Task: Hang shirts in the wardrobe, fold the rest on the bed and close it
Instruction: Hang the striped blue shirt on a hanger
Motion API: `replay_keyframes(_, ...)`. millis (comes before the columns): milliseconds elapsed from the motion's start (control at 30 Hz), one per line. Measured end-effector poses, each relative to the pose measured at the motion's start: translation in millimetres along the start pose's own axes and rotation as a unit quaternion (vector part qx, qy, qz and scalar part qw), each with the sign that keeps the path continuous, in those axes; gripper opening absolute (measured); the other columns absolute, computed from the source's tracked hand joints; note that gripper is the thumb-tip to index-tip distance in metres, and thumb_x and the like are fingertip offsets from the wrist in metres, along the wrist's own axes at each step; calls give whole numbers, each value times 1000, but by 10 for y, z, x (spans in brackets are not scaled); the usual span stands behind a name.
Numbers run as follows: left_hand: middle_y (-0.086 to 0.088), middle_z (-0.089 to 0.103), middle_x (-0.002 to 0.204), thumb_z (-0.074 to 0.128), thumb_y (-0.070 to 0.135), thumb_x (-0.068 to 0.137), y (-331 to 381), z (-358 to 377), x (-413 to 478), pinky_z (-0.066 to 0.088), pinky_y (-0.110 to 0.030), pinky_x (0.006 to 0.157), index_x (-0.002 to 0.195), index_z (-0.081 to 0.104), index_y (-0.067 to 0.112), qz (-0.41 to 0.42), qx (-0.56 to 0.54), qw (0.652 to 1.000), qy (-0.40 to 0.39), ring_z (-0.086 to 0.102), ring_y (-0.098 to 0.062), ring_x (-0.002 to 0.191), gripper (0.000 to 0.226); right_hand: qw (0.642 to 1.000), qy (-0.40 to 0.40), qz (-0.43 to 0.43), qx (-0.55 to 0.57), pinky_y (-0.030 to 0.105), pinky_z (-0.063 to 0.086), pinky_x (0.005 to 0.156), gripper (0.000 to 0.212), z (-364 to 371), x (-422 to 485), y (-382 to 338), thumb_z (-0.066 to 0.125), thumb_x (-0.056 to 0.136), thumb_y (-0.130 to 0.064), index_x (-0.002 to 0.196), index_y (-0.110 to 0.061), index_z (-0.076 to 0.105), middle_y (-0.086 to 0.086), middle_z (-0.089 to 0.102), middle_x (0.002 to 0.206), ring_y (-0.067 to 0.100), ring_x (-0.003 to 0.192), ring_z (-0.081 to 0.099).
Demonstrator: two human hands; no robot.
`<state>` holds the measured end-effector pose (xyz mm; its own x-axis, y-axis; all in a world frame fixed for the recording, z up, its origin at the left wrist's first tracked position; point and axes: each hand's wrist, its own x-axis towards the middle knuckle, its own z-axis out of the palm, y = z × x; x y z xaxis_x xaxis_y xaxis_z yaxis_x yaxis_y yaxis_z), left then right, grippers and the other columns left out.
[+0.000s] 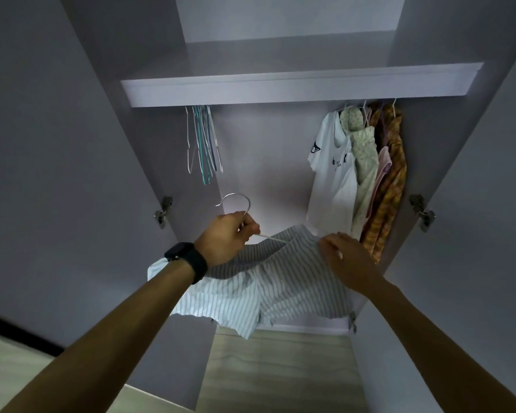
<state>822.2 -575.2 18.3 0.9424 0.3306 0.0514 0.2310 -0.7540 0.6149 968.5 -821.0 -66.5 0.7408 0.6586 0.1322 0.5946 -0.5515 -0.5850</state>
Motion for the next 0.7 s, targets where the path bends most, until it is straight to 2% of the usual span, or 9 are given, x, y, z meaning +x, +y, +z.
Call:
replay_keyframes(100, 12, 64, 77, 53, 24, 101, 24, 53, 25, 40, -8, 60, 88, 66, 25, -3, 2, 1000, 2, 59, -5, 72, 19, 999, -4, -9, 43, 45, 45, 102, 56, 8, -55, 5, 39, 93, -69, 124, -31, 65, -5, 65, 124, 17, 117, 58)
replay_keyframes(133, 13, 64, 77, 53, 23, 101, 56, 76, 43, 41, -6, 60, 88, 67, 24, -2, 0, 1000, -1, 60, -5, 73, 19, 998, -16, -34, 52, 45, 46, 101, 51, 17, -59, -21, 39, 96, -67, 122, -33, 66, -7, 67, 122, 15, 115, 59)
replay_keyframes(233, 22, 61, 74, 54, 22, 101, 152, 151, 104, 40, -4, 61, 89, 68, 23, 1, -7, 1000, -8, 60, -1, 73, 18, 993, -36, -89, 69, 45, 50, 85, 43, 43, -43, -91, 42, 100, -55, 101, -25, 72, -8, 72, 90, 14, 85, 65)
replay_keyframes(300, 23, 59, 75, 54, 21, 100, 199, 196, 155, 39, -5, 62, 89, 67, 24, -1, -3, 1000, -2, 58, 0, 73, 17, 994, -36, -79, 61, 33, 49, 80, 33, 57, -55, -85, 49, 99, -49, 107, -28, 73, -11, 71, 92, 7, 82, 61)
replay_keyframes(367, 20, 60, 77, 54, 23, 101, 230, 240, 204, 39, -8, 63, 90, 66, 24, -9, 3, 1000, 1, 58, -3, 73, 16, 992, -34, -100, 67, 12, 41, 71, 22, 64, -76, -63, 59, 99, -36, 115, -28, 72, -16, 67, 92, -2, 76, 58)
replay_keyframes(400, 19, 60, 78, 54, 24, 101, 249, 262, 226, 41, -9, 64, 90, 66, 23, -15, 5, 1000, 3, 59, -4, 74, 16, 991, -40, -109, 68, 10, 39, 68, 18, 70, -81, -52, 60, 99, -32, 112, -26, 72, -17, 65, 89, -5, 74, 57)
replay_keyframes(500, 8, 66, 79, 56, 23, 100, 302, 331, 280, 50, -23, 73, 92, 67, 18, -22, 15, 1000, 12, 63, -16, 80, 15, 991, -39, -128, 31, 15, 35, 68, 17, 82, -104, -29, 57, 102, -27, 104, -16, 71, -4, 66, 88, 1, 68, 52)
replay_keyframes(600, -2, 71, 86, 55, 28, 100, 340, 383, 360, 53, -33, 79, 102, 65, 16, -19, 29, 999, 31, 65, -22, 83, 16, 989, 2, -146, -10, 25, 44, 70, 16, 75, -123, 29, 58, 101, -15, 104, -4, 69, 8, 68, 91, 16, 74, 61)
replay_keyframes(700, 0, 67, 115, 57, 35, 99, 311, 371, 477, 49, -34, 94, 125, 61, 18, -19, 46, 998, 40, 60, -19, 109, 31, 989, 16, -141, -35, 28, 46, 65, 12, 44, -79, 110, 60, 99, -9, 100, -1, 68, 12, 67, 88, 25, 72, 64)
